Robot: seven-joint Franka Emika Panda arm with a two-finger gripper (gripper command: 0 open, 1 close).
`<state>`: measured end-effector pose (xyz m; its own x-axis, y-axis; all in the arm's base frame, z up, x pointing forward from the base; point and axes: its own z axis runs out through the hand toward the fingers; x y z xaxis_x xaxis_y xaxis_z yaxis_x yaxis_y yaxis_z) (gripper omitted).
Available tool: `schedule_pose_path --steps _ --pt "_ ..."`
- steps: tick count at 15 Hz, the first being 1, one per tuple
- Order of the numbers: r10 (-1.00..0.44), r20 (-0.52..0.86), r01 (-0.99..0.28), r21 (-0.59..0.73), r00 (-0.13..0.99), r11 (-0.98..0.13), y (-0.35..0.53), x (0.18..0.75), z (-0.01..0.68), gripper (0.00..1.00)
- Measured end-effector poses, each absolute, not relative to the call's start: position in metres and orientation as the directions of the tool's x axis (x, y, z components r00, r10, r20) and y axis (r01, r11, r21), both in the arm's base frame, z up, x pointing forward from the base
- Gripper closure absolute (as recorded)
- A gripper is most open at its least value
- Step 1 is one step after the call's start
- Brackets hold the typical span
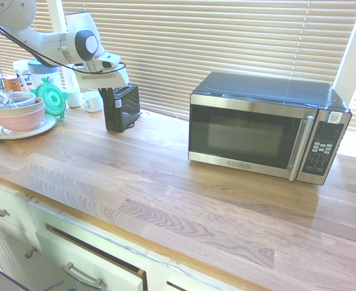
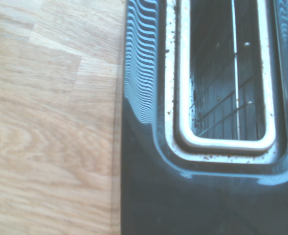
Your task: Press the toaster
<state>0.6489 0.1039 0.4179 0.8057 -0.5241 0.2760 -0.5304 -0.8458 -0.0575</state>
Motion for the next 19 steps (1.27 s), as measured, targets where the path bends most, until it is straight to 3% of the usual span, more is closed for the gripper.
schedule_pose_path --steps 19 --pt "-0.554 0.197 -0.561 -0.026 0.809 -0.828 0.101 0.661 0.417 1.0"
